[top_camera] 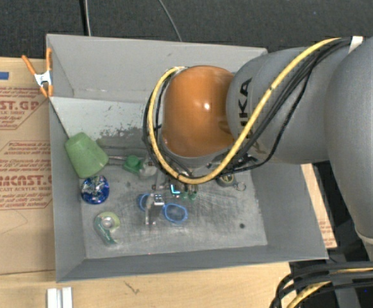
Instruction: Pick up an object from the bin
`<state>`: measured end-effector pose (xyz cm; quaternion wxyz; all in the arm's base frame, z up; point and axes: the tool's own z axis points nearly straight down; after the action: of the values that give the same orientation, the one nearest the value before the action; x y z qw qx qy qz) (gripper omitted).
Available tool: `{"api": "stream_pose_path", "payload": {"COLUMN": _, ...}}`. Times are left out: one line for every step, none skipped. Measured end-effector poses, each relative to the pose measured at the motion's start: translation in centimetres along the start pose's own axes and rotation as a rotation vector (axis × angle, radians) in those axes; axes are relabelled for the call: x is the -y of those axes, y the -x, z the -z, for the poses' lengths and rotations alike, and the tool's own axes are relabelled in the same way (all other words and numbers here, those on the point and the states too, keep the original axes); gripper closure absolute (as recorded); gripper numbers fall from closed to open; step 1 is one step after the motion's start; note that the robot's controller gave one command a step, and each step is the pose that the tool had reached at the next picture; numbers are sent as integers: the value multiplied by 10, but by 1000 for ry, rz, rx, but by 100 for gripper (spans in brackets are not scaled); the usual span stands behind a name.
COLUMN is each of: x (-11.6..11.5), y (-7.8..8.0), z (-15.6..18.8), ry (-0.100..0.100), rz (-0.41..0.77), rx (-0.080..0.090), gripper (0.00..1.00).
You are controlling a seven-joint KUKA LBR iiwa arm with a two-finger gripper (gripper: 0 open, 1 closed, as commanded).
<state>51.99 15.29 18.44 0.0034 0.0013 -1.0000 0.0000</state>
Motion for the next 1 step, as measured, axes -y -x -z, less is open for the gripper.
{"api": "stream_pose_path", "payload": {"x": -97, "y": -29, "z": -113, "ry": 0, "rz": 154, "rx": 13, "gripper": 0}}
